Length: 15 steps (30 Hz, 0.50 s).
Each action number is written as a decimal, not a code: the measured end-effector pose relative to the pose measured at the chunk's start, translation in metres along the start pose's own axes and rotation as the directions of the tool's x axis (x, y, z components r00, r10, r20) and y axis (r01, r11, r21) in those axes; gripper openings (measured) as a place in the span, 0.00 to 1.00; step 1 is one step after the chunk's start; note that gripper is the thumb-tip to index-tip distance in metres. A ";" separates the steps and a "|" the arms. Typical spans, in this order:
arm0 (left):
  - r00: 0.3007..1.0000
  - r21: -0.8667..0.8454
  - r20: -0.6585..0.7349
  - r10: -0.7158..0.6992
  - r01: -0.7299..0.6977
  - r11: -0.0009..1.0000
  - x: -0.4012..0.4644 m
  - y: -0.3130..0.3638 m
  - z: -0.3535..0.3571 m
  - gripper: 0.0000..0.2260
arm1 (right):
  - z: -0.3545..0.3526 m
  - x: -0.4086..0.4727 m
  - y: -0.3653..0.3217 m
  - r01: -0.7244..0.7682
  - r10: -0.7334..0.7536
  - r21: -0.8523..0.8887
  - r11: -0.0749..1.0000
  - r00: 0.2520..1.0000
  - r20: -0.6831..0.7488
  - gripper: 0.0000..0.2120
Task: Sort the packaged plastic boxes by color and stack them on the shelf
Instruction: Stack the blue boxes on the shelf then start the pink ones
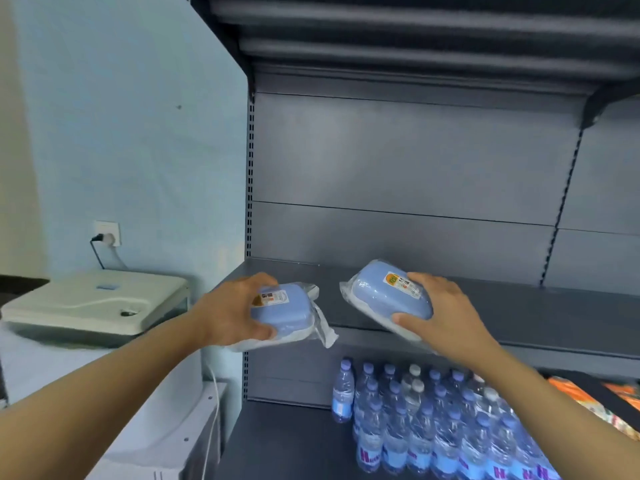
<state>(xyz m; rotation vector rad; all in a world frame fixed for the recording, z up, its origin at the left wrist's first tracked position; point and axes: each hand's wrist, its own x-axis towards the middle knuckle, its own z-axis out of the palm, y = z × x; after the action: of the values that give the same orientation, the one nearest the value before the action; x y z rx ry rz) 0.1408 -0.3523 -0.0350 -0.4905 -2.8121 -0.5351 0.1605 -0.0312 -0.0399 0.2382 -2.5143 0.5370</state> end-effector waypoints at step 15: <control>0.996 0.005 0.090 -0.014 0.013 1.000 0.217 -0.088 0.040 0.33 | 0.075 0.128 0.019 -0.075 0.075 0.034 0.997 0.997 0.013 0.31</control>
<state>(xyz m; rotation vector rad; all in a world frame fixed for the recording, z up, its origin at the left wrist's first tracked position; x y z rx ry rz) -0.0968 -0.3532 -0.0356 -0.5068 -2.9031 -0.5221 0.0128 -0.0529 -0.0334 0.1607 -2.5350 0.6112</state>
